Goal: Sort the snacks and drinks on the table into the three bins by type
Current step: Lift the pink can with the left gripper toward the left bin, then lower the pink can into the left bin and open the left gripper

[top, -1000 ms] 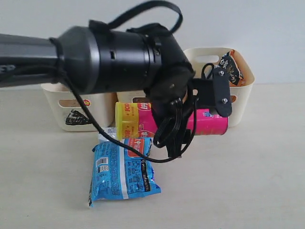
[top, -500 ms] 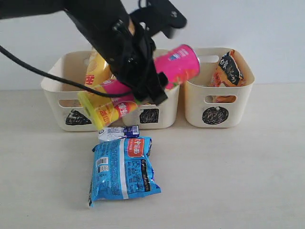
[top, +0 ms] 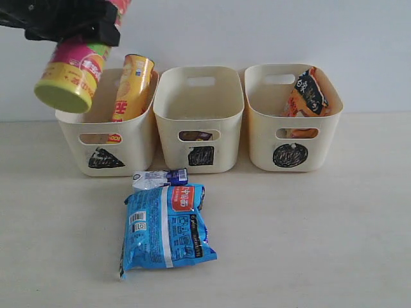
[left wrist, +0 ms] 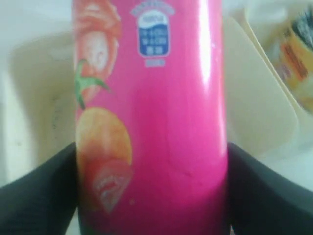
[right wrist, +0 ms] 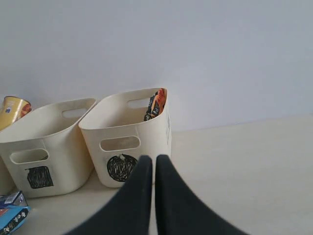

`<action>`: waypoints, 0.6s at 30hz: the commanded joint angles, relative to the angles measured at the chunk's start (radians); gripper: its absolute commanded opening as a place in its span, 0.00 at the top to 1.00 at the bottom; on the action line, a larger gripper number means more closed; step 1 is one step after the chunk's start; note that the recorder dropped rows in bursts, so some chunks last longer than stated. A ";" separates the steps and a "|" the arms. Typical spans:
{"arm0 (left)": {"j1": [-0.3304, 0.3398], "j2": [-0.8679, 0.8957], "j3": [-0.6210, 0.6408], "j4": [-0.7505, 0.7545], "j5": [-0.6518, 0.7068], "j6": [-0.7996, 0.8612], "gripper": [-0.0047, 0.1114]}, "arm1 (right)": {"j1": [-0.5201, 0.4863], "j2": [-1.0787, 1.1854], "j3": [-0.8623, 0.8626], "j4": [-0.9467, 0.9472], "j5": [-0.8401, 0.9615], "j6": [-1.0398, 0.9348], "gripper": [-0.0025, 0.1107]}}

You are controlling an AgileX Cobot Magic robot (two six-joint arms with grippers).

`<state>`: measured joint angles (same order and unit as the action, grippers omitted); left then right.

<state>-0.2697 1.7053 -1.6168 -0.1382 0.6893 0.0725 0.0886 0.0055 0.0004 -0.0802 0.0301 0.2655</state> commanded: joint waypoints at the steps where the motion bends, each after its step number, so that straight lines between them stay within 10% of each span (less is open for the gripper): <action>1: 0.072 -0.006 -0.001 -0.027 -0.175 -0.020 0.92 | 0.002 -0.005 0.000 -0.007 -0.002 -0.004 0.98; 10: 0.108 0.156 -0.001 -0.020 -0.638 0.026 0.92 | 0.002 -0.005 0.000 -0.007 -0.002 -0.002 0.98; 18: 0.108 0.288 -0.001 0.029 -0.698 0.117 0.92 | 0.002 -0.005 0.000 -0.007 -0.002 -0.006 0.98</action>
<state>-0.1633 1.9583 -1.6168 -0.1161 0.0257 0.1699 0.0886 0.0055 0.0004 -0.0802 0.0301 0.2655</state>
